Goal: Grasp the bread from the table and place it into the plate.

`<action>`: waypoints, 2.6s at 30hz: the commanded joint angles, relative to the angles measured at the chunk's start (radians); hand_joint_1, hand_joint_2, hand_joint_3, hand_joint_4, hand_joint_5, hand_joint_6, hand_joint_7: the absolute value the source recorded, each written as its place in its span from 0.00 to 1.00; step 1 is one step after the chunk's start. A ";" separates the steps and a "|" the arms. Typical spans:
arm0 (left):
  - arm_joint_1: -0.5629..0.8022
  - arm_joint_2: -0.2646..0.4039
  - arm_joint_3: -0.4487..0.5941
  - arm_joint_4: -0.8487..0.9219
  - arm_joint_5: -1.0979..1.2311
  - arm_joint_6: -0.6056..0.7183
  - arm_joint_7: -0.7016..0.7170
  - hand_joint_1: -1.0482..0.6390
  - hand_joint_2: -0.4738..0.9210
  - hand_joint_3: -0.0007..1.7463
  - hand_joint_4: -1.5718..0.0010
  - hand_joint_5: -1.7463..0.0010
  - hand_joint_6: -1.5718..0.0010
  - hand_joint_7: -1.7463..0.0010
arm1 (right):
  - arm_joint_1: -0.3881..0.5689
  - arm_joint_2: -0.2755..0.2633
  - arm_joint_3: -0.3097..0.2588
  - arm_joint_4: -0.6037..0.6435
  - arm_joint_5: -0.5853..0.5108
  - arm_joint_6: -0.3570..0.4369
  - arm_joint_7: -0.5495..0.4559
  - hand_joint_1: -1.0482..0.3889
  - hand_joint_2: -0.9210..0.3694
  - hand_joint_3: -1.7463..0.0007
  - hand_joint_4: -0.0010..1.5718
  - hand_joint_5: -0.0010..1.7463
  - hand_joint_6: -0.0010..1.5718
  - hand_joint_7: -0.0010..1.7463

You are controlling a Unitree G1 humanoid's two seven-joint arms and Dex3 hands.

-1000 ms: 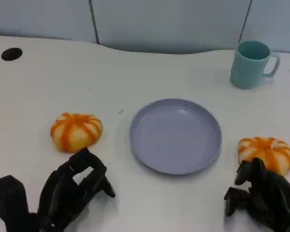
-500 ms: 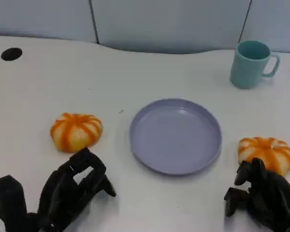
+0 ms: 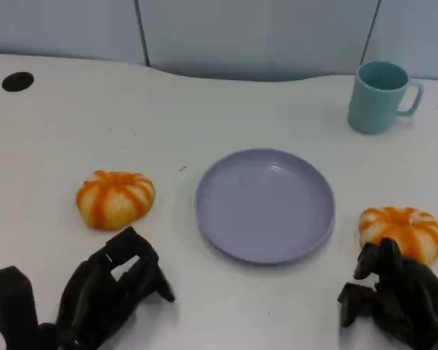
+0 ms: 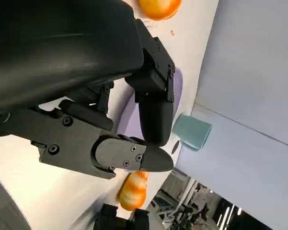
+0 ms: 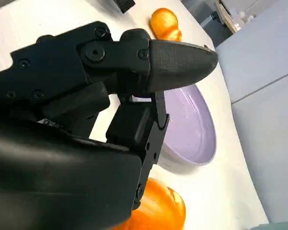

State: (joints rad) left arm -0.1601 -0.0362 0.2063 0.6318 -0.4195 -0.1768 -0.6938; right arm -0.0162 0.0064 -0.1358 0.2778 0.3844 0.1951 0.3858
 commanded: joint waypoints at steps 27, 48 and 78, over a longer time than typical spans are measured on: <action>-0.146 0.425 -0.313 -0.039 1.179 -0.615 1.080 0.31 1.00 0.06 0.76 0.72 0.65 0.98 | -0.001 0.002 -0.001 0.022 -0.008 0.018 -0.018 0.41 0.00 0.70 0.83 0.74 0.75 0.73; -0.159 0.460 -0.383 -0.026 1.153 -0.599 1.136 0.31 1.00 0.06 0.74 0.75 0.64 0.99 | -0.001 0.002 -0.001 0.022 -0.008 0.019 -0.019 0.41 0.00 0.70 0.83 0.74 0.74 0.73; -0.695 0.387 -0.778 0.472 1.357 -0.065 0.754 0.20 0.96 0.01 1.00 1.00 0.99 0.99 | 0.034 0.015 0.015 -0.045 -0.004 0.066 -0.061 0.41 0.00 0.72 0.82 0.74 0.75 0.72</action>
State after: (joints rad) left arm -0.8104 0.3729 -0.5571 1.0405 0.9592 -0.2291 0.0873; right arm -0.0092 0.0316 -0.1164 0.2310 0.3860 0.2481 0.3327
